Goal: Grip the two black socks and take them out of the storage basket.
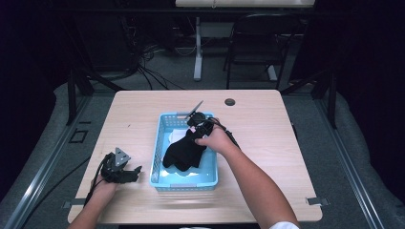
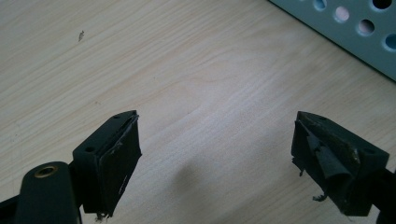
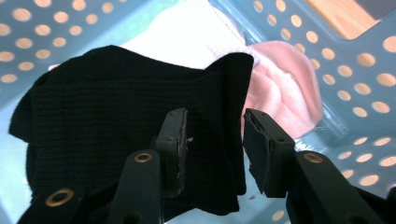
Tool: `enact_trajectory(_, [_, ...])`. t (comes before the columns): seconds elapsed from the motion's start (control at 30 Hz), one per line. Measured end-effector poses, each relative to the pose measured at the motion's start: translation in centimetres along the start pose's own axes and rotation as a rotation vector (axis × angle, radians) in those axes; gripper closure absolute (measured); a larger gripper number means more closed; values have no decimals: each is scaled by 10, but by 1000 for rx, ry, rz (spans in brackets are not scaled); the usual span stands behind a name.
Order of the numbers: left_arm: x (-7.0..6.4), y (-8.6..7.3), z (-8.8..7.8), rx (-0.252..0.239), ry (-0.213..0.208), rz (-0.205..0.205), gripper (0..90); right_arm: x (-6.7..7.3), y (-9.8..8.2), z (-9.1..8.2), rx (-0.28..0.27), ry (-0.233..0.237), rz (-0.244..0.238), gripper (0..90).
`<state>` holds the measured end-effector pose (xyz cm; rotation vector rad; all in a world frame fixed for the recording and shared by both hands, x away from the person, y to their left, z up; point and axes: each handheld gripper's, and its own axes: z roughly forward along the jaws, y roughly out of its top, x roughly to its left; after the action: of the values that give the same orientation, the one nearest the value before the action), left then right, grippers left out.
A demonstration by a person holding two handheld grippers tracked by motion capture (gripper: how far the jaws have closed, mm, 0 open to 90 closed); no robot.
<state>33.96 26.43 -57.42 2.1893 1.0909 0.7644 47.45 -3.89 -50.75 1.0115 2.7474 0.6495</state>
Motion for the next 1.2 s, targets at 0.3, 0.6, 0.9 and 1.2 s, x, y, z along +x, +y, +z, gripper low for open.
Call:
enact_trajectory(0.3, [0, 0, 0, 2, -1, 0, 156, -2, -1, 10, 29, 58, 39, 693])
enact_trajectory(0.6, [0, 0, 0, 5, -2, 1, 156, 0, -7, -4, -4, 49, 2, 852])
enact_trajectory(0.9, [0, 0, 0, 6, 0, 3, 156, 19, -1, -41, -63, 65, -67, 869])
enact_trajectory(1.2, [0, 0, 0, 7, 1, 3, 156, 40, 8, -71, -88, 87, -141, 874])
